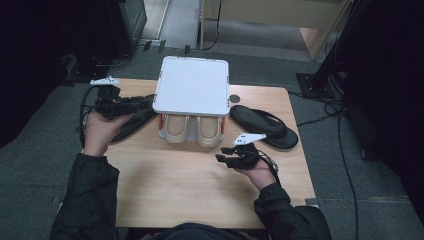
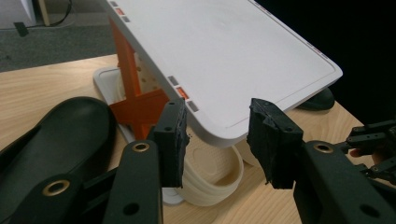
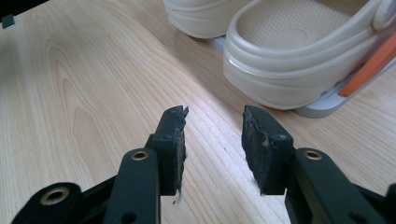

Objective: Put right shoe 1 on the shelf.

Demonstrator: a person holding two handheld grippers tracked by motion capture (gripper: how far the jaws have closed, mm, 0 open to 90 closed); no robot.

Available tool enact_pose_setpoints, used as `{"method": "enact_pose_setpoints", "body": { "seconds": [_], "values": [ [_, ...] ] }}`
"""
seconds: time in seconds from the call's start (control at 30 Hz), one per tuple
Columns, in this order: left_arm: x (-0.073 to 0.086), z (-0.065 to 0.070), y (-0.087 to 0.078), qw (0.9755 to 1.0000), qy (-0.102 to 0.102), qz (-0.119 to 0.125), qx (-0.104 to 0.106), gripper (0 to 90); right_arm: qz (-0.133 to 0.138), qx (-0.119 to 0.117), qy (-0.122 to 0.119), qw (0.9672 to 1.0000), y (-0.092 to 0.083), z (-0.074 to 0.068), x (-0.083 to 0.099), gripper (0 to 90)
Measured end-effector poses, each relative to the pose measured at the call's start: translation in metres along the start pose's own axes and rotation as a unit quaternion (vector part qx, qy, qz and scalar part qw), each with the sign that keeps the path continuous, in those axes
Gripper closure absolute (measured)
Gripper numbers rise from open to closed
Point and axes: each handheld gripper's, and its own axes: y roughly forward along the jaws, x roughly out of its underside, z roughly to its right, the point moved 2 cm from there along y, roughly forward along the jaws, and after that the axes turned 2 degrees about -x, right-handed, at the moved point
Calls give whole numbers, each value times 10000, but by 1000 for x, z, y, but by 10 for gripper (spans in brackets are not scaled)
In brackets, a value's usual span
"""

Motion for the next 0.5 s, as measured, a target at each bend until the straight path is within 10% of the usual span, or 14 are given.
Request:
{"method": "enact_pose_setpoints", "body": {
  "seconds": [0.5],
  "values": [
    [33,-35,-7,9984,-321,-89,-456,581,-28,-92,-108,9999,8,-1,-5,603]
  ]
}}
